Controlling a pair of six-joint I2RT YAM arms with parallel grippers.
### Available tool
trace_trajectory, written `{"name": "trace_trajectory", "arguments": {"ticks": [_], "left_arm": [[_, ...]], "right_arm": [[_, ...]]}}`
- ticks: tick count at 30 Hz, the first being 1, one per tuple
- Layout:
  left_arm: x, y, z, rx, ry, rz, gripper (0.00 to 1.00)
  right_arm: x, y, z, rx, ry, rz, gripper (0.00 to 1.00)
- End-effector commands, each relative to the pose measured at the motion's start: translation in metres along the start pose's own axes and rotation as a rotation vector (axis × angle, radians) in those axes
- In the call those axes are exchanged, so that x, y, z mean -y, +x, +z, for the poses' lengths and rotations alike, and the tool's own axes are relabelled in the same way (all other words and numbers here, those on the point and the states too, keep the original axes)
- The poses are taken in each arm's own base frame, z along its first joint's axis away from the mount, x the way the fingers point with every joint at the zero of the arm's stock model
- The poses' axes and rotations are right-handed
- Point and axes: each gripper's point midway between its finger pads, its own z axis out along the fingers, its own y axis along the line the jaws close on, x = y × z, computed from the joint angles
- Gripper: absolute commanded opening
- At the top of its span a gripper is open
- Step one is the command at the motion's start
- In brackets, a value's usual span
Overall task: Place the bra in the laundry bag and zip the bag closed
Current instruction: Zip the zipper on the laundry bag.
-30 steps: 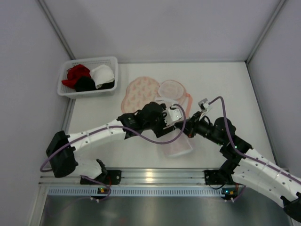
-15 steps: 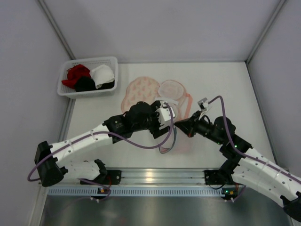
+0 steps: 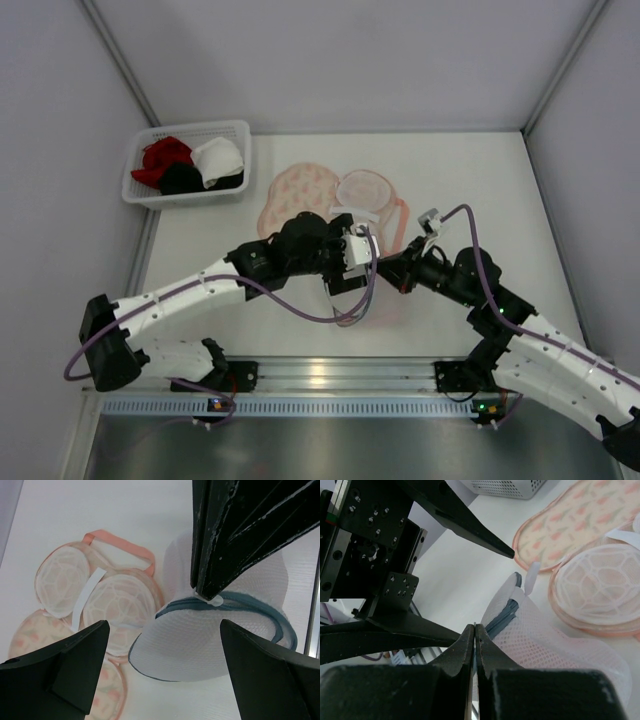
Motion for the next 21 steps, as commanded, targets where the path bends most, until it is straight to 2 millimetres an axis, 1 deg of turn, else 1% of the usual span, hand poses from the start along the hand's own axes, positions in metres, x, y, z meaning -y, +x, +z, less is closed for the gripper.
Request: {"name": "trace_trajectory", "arguments": {"ticks": [1,3,5,7,10,16,21], "left_arm": [[0.003,-0.036,0.001,0.108,0.058,0.063,0.98],[0.001,-0.038,0.004,0.110,0.063,0.086,0.98],[-0.005,-0.043,0.006,0.109,0.043,0.096,0.98],[-0.009,-0.041,0.011,0.090,0.025,0.105,0.98],[-0.010,-0.041,0.013,0.081,0.012,0.116,0.98],[0.006,-0.044,0.016,0.085,0.042,0.117,0.98],[0.024,-0.053,0.017,0.116,0.107,0.129,0.98]], "right_arm": [[-0.029,-0.045,-0.006,0.122,-0.100,-0.051,0.00],[-0.032,-0.047,-0.008,0.128,-0.120,-0.061,0.00],[-0.034,-0.046,-0.008,0.123,-0.131,-0.067,0.00],[-0.034,-0.046,-0.008,0.122,-0.130,-0.068,0.00],[-0.035,-0.047,-0.009,0.125,-0.131,-0.076,0.00],[-0.035,-0.049,-0.012,0.136,-0.131,-0.084,0.00],[-0.033,-0.049,-0.012,0.140,-0.120,-0.086,0.00]]}}
